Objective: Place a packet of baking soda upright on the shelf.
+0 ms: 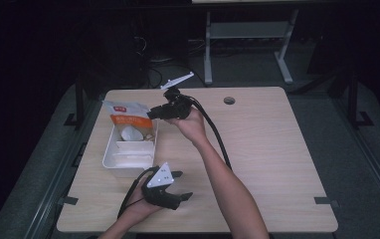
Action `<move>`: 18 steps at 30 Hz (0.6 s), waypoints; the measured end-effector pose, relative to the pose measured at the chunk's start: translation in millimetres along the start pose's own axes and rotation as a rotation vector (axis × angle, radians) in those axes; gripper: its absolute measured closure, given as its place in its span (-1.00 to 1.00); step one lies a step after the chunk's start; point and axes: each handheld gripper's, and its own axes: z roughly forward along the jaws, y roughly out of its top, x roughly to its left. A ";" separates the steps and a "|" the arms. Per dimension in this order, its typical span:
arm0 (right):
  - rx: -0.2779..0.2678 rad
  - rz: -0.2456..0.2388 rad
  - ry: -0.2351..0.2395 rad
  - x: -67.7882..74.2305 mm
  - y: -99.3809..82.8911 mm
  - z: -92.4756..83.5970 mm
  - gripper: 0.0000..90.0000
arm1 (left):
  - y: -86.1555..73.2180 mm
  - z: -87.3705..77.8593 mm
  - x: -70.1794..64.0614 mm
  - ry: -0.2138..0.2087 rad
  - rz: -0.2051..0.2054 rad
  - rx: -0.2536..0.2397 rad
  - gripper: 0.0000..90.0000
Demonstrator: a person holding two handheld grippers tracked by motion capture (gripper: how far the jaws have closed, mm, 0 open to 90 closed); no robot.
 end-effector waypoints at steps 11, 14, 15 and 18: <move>0.002 0.004 -0.007 -5.1 -15.7 -21.4 0.40 | -0.7 0.7 0.3 0.003 -0.004 0.001 -0.46; 0.008 -0.002 -0.010 -5.6 -20.7 -28.7 0.37 | -0.7 0.7 0.0 0.003 -0.002 0.003 -0.46; 0.008 -0.002 -0.010 -5.6 -20.7 -28.7 0.37 | -0.8 0.8 0.0 0.004 -0.003 0.003 -0.46; 0.008 0.002 -0.016 -6.4 -24.5 -34.0 0.33 | -0.9 0.9 0.3 0.006 -0.005 0.002 -0.46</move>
